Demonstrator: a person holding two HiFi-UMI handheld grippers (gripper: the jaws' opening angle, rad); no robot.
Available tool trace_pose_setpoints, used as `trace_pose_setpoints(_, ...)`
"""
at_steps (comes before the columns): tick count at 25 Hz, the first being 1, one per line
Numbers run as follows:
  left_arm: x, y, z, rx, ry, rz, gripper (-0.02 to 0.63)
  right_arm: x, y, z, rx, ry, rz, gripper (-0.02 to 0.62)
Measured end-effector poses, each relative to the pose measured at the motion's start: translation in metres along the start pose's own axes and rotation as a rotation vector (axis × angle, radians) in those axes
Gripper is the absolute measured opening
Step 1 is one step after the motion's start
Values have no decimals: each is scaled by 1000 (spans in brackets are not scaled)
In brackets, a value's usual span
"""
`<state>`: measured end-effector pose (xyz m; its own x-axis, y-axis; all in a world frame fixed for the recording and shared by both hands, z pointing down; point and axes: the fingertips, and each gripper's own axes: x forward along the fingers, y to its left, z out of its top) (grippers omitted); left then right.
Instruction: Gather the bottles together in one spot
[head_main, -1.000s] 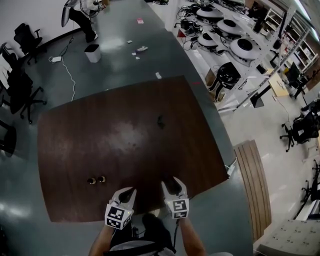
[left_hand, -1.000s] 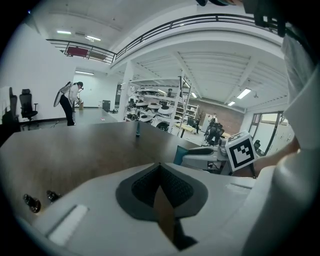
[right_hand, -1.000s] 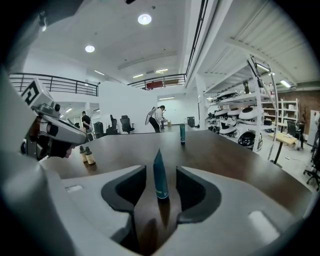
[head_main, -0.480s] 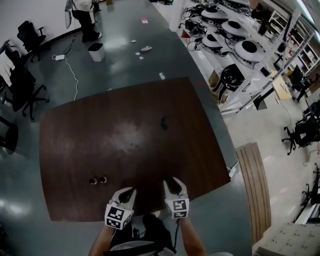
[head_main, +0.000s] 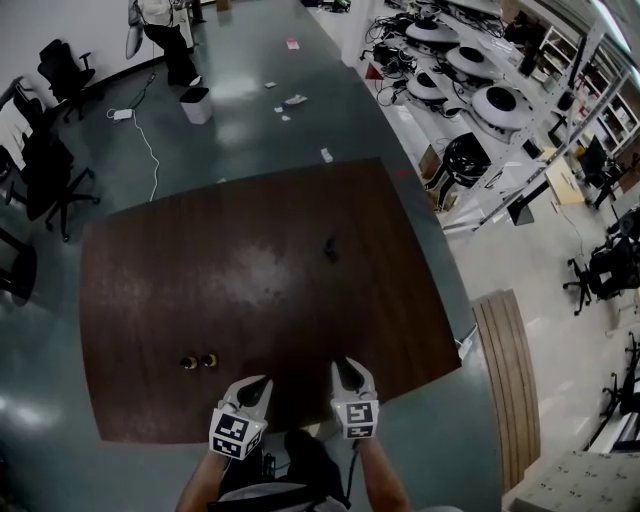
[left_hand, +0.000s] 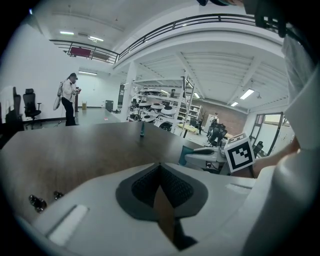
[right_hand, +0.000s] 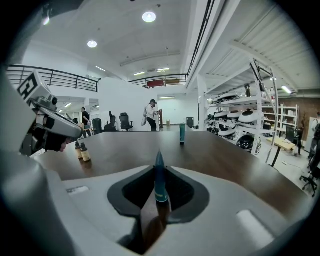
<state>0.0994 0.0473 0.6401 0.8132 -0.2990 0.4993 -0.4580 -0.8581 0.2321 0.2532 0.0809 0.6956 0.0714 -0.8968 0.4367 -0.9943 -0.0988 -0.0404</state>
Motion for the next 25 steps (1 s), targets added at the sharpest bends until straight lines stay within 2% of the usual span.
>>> trace_pose_setpoints(12,-21,12,7,-12,-40,37,0,4,10,23,-30,-37,13,67)
trace_pose_setpoints(19,-38,28,5,-33,-74,94,0,17,39,40,-68,-59,86,67)
trace_pose_setpoints(25,-69,56,2,-69,-98,172,0,35,85,57,-112,-66,181,67)
